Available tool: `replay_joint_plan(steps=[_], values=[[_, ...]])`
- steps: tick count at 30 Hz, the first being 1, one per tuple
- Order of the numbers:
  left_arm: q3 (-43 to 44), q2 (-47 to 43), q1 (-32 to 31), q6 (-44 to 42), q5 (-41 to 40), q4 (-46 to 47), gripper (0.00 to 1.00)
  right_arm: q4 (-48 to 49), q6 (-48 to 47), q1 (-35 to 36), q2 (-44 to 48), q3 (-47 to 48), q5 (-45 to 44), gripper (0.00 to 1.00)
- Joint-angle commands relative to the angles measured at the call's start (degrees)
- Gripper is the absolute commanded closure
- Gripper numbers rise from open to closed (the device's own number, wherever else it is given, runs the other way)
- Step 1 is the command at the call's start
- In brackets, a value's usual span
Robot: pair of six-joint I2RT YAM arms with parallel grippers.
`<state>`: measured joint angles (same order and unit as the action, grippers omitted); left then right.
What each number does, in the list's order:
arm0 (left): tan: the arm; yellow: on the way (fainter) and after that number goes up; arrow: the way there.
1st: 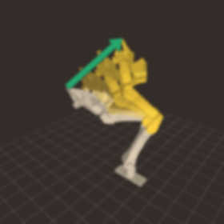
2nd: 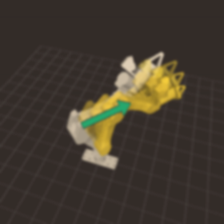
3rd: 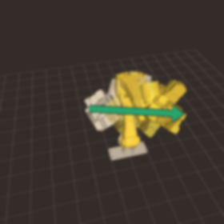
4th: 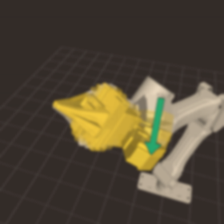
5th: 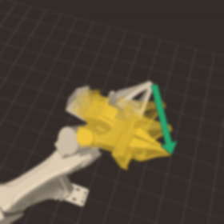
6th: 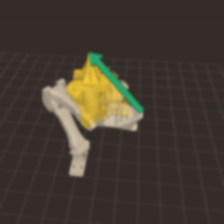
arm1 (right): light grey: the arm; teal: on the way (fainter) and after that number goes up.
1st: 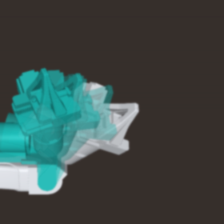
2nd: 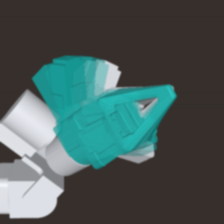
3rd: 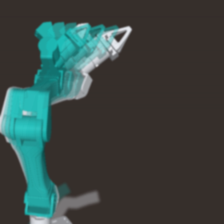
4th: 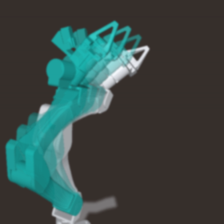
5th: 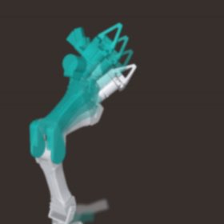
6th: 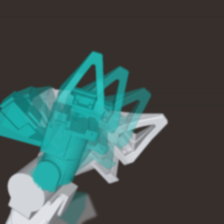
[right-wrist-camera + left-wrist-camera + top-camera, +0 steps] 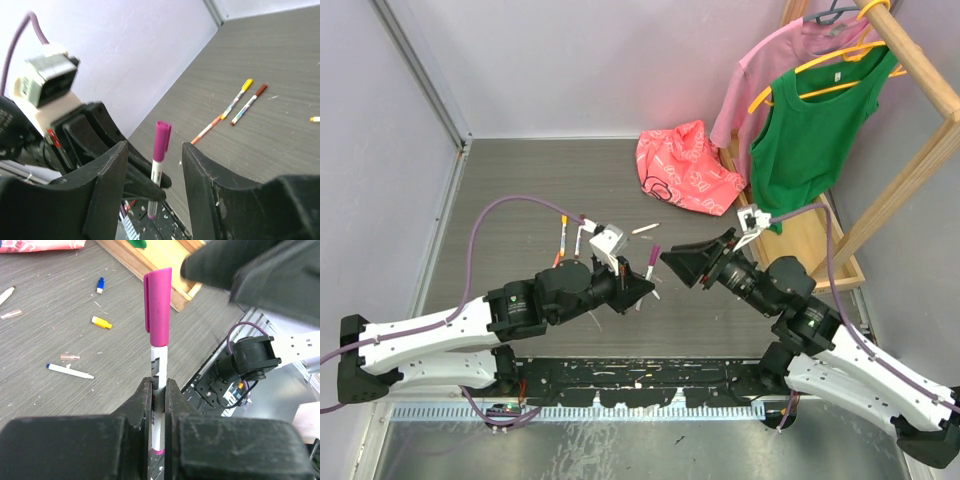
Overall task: Insert the pens into the pen caps
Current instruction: Press the pen cap onto the pen.
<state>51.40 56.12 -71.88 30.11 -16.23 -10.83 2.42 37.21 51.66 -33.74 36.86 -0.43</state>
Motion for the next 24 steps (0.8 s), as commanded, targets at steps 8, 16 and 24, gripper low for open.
replay_joint_plan(steps=[8,16,24], values=[[0.1,-0.8,0.2,-2.0,6.1,6.0,1.0,-3.0,1.3,0.3,-6.8,10.1,-6.2,0.44],[0.2,-1.3,0.2,-2.2,5.4,5.3,1.0,-1.3,3.1,0.3,-8.6,9.1,-2.2,0.47],[0.4,-0.8,0.2,-2.1,4.0,5.4,1.0,-0.8,4.1,0.3,-8.2,7.8,-1.1,0.65]])
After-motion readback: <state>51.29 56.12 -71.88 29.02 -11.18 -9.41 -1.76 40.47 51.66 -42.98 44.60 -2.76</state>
